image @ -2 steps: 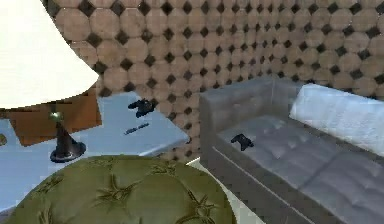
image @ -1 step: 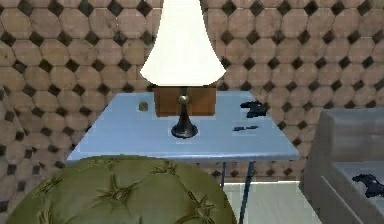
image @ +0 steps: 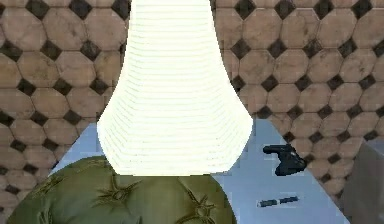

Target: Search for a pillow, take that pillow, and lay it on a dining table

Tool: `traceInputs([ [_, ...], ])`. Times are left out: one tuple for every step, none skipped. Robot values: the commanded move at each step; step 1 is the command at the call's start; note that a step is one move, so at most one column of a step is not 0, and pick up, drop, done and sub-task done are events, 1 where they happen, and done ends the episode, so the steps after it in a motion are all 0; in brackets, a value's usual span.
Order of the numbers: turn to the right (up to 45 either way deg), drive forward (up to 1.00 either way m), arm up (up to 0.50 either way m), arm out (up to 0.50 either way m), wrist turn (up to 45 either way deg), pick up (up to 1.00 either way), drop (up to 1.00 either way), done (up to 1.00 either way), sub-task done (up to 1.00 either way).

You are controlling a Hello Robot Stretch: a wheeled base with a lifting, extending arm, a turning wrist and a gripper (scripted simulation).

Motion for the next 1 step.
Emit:
traceInputs([
  [3.0, 0.00, 0.00, 0.00, 0.0, 0.00, 0.00, 0.00, 0.00],
])
